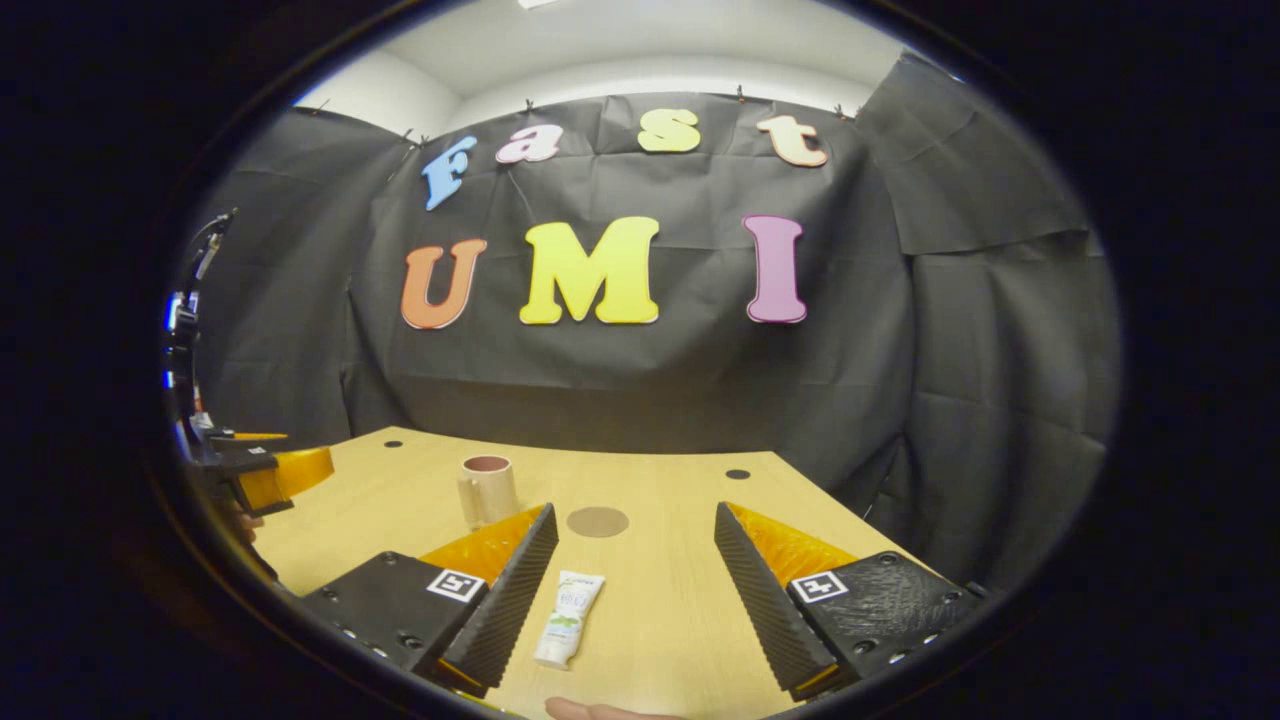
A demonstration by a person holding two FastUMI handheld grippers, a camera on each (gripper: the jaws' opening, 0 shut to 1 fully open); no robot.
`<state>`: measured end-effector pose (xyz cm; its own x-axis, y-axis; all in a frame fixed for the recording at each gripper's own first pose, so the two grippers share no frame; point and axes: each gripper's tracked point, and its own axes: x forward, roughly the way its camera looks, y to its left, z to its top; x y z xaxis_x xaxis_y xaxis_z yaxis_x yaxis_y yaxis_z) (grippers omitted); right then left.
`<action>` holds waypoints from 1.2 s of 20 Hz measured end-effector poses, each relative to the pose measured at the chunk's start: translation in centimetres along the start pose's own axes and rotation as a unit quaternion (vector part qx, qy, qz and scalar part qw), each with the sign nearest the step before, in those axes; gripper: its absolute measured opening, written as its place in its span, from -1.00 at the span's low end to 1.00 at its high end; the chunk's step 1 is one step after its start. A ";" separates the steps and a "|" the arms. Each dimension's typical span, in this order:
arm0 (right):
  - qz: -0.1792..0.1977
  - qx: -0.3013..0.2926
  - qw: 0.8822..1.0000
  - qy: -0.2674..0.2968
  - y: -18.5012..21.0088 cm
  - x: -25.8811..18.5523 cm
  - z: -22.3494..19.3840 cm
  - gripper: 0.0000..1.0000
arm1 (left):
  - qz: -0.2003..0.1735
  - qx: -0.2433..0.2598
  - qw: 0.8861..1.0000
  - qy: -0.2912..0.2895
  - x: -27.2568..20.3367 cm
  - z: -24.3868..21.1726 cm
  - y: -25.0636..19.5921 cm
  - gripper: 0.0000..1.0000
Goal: Put the toothbrush and toothpaste on the desktop into the cup, then pick up the cup and place it on the coaster on the desktop.
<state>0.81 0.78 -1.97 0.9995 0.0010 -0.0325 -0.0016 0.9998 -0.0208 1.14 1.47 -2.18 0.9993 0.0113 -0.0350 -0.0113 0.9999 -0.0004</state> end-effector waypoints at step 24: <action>0.025 -0.007 0.998 0.064 1.0 2.1 -6.9 0.91 | -0.055 0.009 0.980 0.192 4.0 -14.6 -6.4 0.96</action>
<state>2.69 1.66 -8.94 0.9858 0.0464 -0.1613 -0.0520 0.9982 -0.0304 4.74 -4.92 -16.89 0.9076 -0.0948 -0.4090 0.1003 0.9949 -0.0080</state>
